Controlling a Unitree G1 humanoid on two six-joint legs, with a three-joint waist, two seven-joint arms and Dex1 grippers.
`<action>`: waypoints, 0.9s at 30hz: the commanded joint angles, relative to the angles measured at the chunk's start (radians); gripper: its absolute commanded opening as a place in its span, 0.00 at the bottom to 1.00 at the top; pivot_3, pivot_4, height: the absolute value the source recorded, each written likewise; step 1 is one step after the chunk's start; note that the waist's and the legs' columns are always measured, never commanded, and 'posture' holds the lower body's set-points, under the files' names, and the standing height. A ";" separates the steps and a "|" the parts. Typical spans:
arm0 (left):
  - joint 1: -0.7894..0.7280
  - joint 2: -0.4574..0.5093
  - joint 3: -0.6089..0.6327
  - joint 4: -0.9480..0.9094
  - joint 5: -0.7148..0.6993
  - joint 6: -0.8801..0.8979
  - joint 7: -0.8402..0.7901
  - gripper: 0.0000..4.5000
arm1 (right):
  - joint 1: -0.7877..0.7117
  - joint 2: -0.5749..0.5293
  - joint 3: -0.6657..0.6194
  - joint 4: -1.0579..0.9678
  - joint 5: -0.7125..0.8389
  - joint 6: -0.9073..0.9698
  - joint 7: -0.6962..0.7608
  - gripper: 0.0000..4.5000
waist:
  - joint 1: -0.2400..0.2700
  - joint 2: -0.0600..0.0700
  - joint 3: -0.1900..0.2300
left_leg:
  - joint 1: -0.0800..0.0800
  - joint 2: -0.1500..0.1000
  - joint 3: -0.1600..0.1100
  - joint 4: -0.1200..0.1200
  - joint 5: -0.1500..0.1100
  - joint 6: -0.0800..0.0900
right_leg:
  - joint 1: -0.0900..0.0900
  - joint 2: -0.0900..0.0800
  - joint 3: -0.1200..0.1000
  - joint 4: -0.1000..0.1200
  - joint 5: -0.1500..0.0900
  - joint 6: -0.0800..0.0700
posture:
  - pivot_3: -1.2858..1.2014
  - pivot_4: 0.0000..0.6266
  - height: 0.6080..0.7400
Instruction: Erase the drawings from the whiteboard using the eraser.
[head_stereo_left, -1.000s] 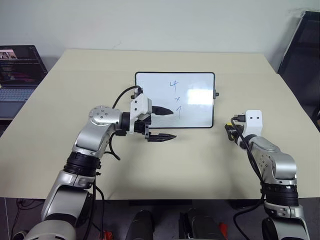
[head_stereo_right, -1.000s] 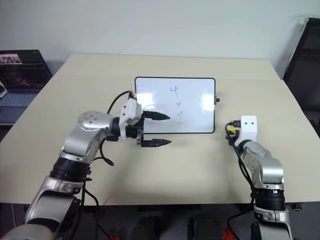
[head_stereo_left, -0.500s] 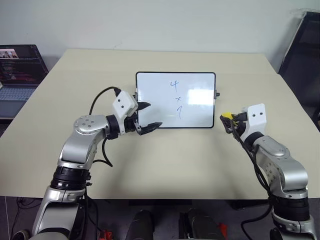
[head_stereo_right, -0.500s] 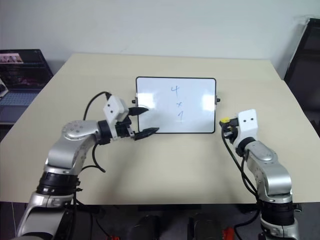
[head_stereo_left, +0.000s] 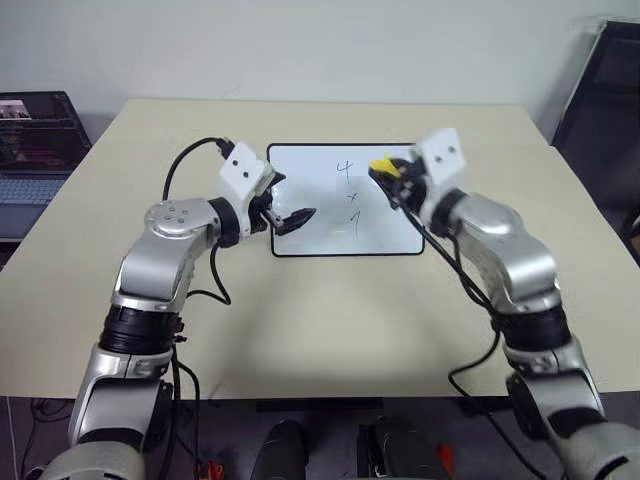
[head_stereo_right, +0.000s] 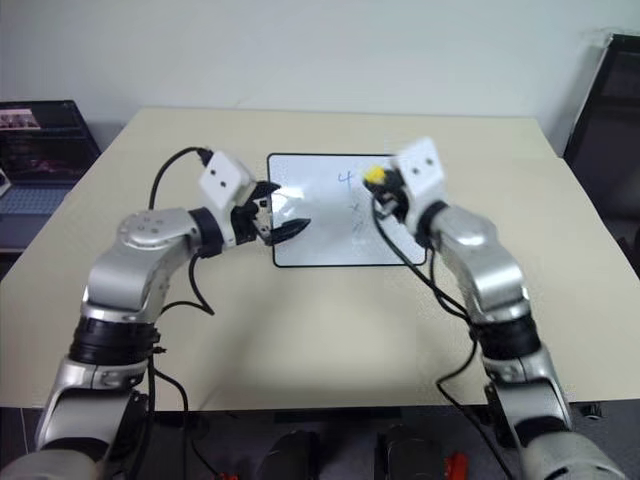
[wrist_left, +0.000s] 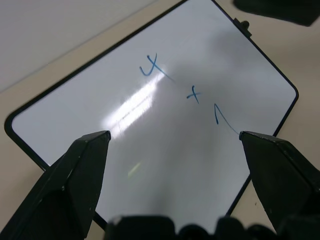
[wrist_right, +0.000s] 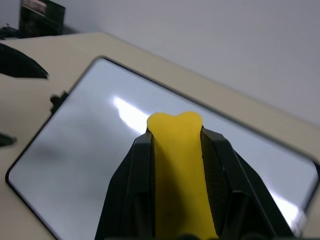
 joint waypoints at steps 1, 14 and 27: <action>-0.008 0.012 0.005 -0.029 0.003 0.014 0.002 1.00 | -0.101 0.020 0.049 0.177 -0.091 -0.125 0.007 0.21 | 0.001 0.000 0.000 | 0.000 0.000 0.000 0.000 0.000 0.000 | 0.000 -0.001 0.000 -0.001 0.000 0.000 | 0.52 0.24 1.00; 0.009 0.023 0.009 -0.039 0.009 0.017 0.008 1.00 | -0.306 0.137 0.077 0.630 -0.207 -0.363 0.043 0.21 | 0.001 0.000 0.000 | -0.004 -0.001 0.001 0.000 0.000 0.000 | -0.005 -0.005 0.000 0.002 0.000 0.000 | 0.52 0.24 1.00; 0.043 0.026 0.012 -0.022 0.017 -0.026 0.004 1.00 | -0.450 0.209 0.065 0.984 -0.270 -0.528 0.021 0.21 | -0.011 0.000 0.000 | -0.004 -0.001 0.003 0.001 0.001 -0.001 | -0.013 -0.005 0.005 0.013 0.000 -0.001 | 0.52 0.24 1.00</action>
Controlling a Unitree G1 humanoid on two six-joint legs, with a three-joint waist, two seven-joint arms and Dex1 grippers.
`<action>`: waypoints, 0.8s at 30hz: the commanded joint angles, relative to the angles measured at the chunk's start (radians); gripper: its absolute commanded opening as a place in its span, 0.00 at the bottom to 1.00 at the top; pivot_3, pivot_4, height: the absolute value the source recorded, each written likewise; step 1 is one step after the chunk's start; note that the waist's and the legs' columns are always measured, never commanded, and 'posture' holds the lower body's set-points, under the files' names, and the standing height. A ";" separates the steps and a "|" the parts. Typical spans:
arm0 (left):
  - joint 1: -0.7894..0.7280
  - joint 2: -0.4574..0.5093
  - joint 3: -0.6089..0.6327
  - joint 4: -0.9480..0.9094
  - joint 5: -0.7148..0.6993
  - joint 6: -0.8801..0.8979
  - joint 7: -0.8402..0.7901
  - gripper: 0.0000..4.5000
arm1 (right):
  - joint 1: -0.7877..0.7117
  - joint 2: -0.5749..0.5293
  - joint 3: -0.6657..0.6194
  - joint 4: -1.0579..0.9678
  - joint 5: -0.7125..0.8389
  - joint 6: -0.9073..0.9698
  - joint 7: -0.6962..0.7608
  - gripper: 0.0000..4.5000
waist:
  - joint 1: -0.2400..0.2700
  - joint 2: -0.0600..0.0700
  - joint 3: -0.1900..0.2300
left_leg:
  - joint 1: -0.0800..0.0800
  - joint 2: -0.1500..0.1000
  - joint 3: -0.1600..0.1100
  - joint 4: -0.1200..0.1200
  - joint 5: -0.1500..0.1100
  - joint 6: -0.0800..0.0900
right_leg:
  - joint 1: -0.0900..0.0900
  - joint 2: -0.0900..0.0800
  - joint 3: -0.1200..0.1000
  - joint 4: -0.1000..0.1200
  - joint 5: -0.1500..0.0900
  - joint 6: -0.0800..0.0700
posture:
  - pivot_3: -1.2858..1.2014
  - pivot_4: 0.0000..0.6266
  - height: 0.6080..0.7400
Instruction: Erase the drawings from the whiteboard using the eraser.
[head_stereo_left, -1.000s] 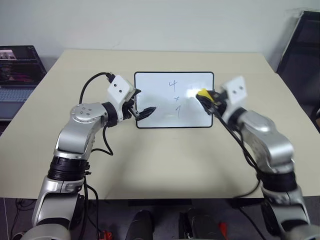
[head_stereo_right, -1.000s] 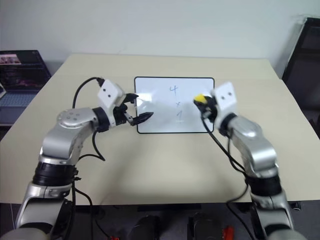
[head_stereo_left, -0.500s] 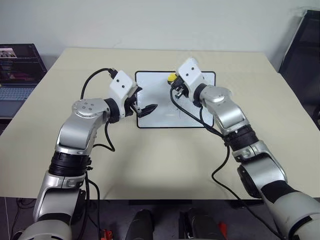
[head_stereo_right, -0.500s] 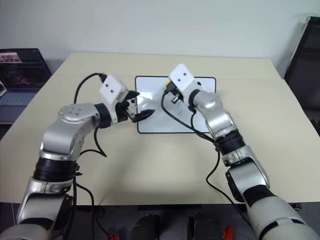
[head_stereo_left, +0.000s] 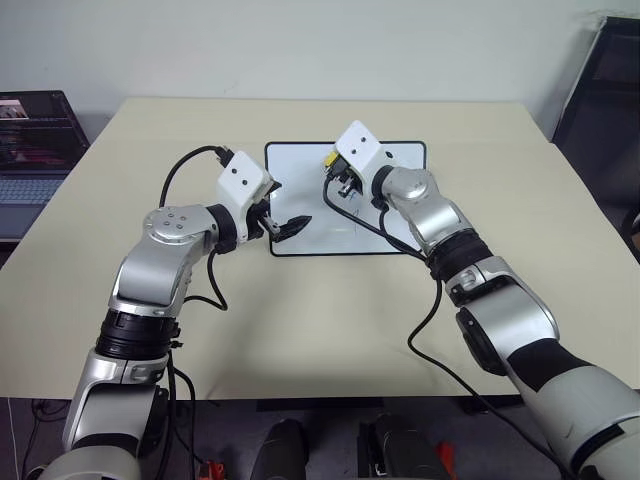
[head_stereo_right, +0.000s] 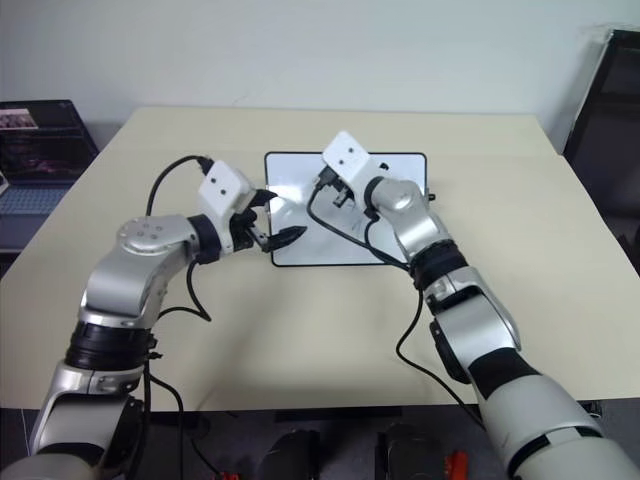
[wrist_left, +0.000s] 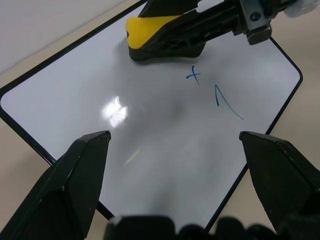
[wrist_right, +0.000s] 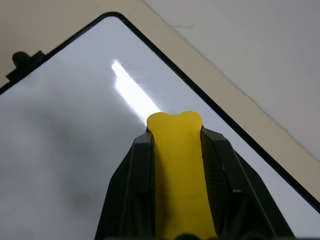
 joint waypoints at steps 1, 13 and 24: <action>-0.003 0.011 0.018 -0.014 0.007 -0.034 0.002 1.00 | -0.057 0.012 -0.019 0.032 -0.014 -0.044 -0.008 0.21 | -0.003 0.000 0.000 | 0.000 0.000 0.000 0.000 0.000 0.000 | 0.000 0.000 0.000 0.000 0.000 0.000 | 0.52 0.24 1.00; -0.004 0.007 0.012 0.032 0.017 -0.088 -0.012 1.00 | -0.056 -0.035 -0.047 0.103 -0.024 -0.010 0.015 0.21 | -0.001 0.000 0.000 | 0.000 0.000 -0.001 0.002 0.000 0.000 | 0.000 0.000 0.000 0.002 0.000 0.000 | 0.52 0.24 1.00; -0.010 -0.002 0.008 0.076 0.024 -0.131 -0.025 1.00 | -0.004 -0.096 -0.020 0.065 -0.062 0.013 0.072 0.21 | 0.001 0.000 0.000 | 0.000 -0.001 -0.001 0.009 0.000 0.000 | 0.001 0.000 -0.001 0.008 0.000 0.000 | 0.52 0.24 1.00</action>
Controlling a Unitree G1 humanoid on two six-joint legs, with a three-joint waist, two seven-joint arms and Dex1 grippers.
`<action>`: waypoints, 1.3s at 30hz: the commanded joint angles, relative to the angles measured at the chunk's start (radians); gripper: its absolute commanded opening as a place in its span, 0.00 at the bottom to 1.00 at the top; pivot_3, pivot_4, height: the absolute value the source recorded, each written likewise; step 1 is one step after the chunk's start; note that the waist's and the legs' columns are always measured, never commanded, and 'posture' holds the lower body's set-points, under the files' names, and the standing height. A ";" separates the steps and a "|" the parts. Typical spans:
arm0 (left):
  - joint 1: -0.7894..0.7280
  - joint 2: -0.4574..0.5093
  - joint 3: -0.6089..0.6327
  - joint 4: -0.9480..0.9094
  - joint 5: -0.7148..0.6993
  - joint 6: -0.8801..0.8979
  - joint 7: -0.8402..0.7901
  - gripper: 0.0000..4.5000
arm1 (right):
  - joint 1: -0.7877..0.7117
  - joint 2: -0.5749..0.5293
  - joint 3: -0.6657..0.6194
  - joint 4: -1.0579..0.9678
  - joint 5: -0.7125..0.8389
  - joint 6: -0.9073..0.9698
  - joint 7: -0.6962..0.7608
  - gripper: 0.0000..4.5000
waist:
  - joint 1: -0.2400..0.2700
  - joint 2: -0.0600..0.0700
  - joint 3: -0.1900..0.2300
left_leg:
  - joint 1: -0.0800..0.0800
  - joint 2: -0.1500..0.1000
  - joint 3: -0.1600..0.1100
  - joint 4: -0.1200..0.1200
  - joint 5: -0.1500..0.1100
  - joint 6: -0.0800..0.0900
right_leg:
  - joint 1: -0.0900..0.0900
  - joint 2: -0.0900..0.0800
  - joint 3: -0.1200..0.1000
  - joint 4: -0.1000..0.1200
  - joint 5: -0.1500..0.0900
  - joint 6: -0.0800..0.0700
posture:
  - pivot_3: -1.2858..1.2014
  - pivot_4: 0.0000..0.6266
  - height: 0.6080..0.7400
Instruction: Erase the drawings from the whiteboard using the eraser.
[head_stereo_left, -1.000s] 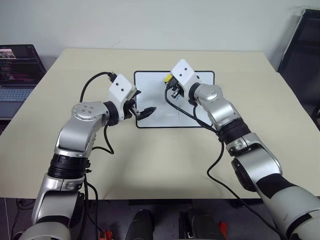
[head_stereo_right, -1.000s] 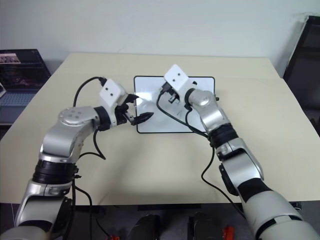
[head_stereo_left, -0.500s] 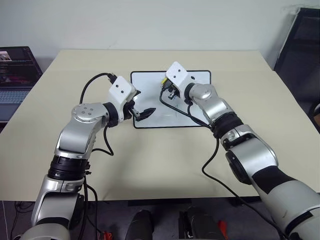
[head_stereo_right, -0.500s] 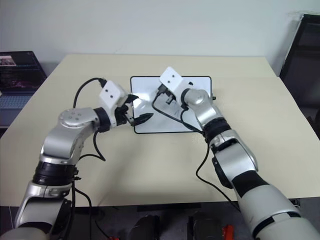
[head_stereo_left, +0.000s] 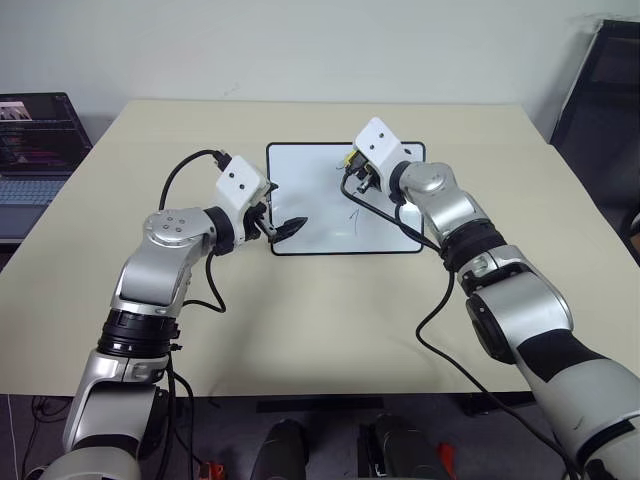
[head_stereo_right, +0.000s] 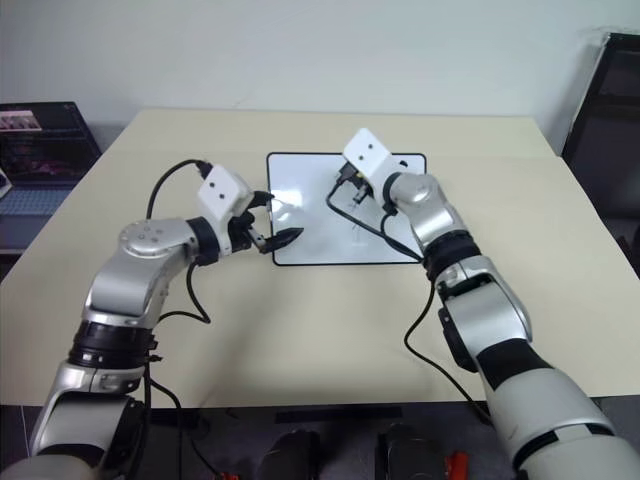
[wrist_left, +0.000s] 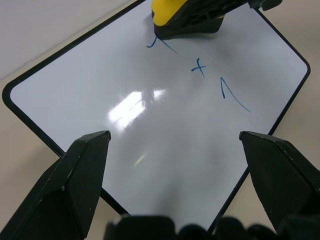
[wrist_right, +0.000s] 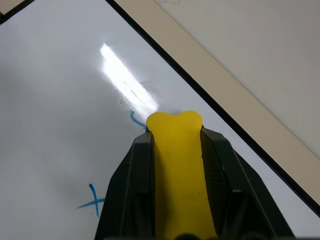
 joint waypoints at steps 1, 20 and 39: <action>-0.014 0.001 0.008 -0.004 0.003 -0.030 -0.007 1.00 | 0.036 -0.031 0.009 -0.028 -0.025 0.024 0.028 0.21 | 0.000 0.000 0.000 | 0.000 0.000 0.000 0.001 0.000 0.000 | 0.000 0.000 0.000 0.001 0.000 0.000 | 0.52 0.24 1.00; -0.001 -0.010 0.009 -0.036 0.008 -0.015 0.004 1.00 | -0.053 0.121 0.000 0.036 -0.046 -0.065 -0.077 0.21 | -0.030 0.000 0.000 | 0.001 0.000 -0.002 0.004 0.000 0.000 | -0.001 0.001 0.001 0.008 0.000 0.000 | 0.52 0.24 1.00; -0.006 -0.010 0.003 -0.079 0.003 0.030 0.010 1.00 | -0.021 0.051 0.001 0.107 -0.079 -0.042 -0.047 0.21 | -0.028 0.000 0.000 | 0.001 -0.001 -0.002 0.004 0.000 0.000 | -0.001 0.000 0.000 0.008 0.000 0.000 | 0.52 0.24 1.00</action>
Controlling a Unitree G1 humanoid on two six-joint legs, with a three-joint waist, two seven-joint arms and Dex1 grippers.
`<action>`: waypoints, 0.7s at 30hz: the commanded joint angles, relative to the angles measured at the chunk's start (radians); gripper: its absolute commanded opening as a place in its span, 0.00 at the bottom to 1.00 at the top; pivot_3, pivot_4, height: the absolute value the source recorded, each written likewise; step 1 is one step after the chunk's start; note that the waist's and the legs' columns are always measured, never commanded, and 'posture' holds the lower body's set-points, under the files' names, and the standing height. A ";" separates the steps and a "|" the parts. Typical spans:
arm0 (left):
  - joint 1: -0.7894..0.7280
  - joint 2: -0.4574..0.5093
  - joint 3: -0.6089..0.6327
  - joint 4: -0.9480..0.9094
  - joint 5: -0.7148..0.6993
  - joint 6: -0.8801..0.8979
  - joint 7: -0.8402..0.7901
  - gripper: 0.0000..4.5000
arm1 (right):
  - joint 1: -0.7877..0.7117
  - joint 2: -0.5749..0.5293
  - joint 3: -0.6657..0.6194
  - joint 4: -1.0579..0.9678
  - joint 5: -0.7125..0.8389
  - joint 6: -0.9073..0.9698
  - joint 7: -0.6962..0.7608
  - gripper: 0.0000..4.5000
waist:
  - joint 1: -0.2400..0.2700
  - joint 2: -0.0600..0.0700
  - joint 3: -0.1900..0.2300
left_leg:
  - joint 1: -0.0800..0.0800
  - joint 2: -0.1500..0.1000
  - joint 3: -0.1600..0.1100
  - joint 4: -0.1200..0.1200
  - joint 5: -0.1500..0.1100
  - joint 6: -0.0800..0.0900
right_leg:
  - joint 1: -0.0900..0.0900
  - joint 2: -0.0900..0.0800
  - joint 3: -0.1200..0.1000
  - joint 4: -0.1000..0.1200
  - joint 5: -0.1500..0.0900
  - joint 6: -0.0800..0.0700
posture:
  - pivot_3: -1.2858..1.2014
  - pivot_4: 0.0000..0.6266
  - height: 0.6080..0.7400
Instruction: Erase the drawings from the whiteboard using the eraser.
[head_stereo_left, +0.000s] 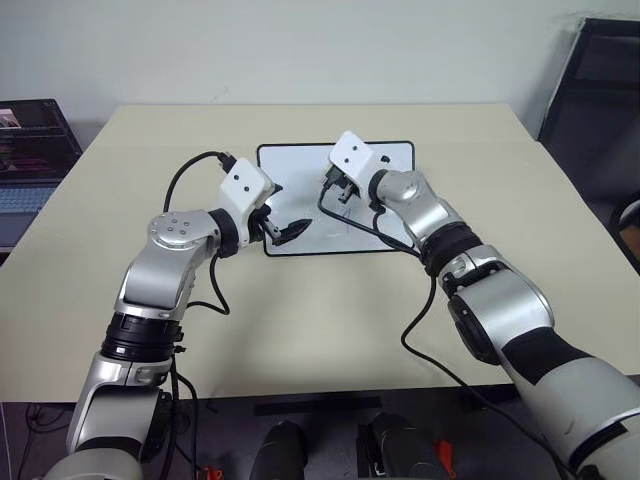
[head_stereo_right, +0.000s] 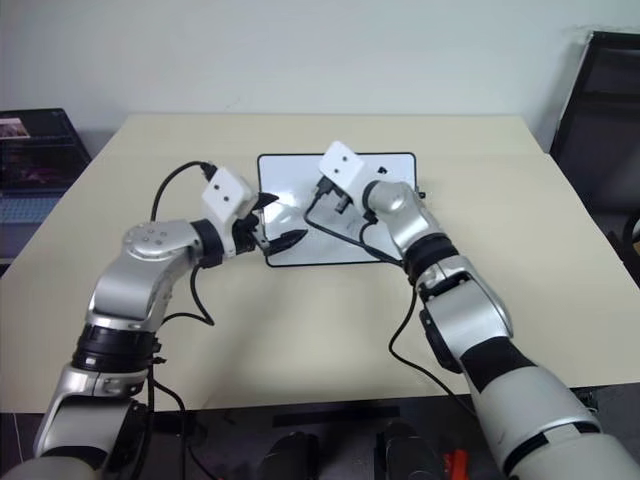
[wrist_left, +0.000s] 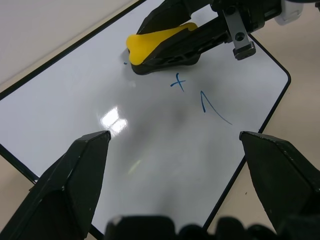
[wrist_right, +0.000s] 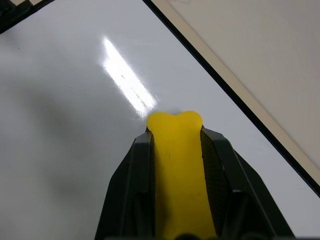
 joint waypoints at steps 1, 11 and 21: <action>-0.020 0.004 0.005 -0.035 -0.001 -0.001 -0.002 1.00 | 0.025 -0.045 -0.013 -0.012 -0.001 0.030 0.016 0.21 | 0.001 0.000 0.000 | 0.000 0.000 0.000 0.000 0.000 0.000 | 0.000 0.000 0.000 0.000 0.000 0.000 | 0.52 0.24 1.00; -0.016 0.008 0.009 -0.040 0.000 0.003 0.002 1.00 | 0.094 -0.096 -0.002 -0.103 -0.011 0.069 0.103 0.21 | 0.003 0.000 0.000 | 0.000 0.000 0.000 0.000 0.000 0.000 | 0.001 0.000 0.000 0.001 0.000 0.000 | 0.52 0.24 1.00; -0.014 0.009 0.012 -0.046 0.003 0.007 0.010 1.00 | 0.037 -0.042 -0.009 -0.092 -0.015 0.023 0.039 0.21 | -0.002 0.000 0.000 | 0.001 0.000 0.000 0.000 0.000 0.000 | 0.001 0.000 0.000 0.001 0.000 0.000 | 0.52 0.24 1.00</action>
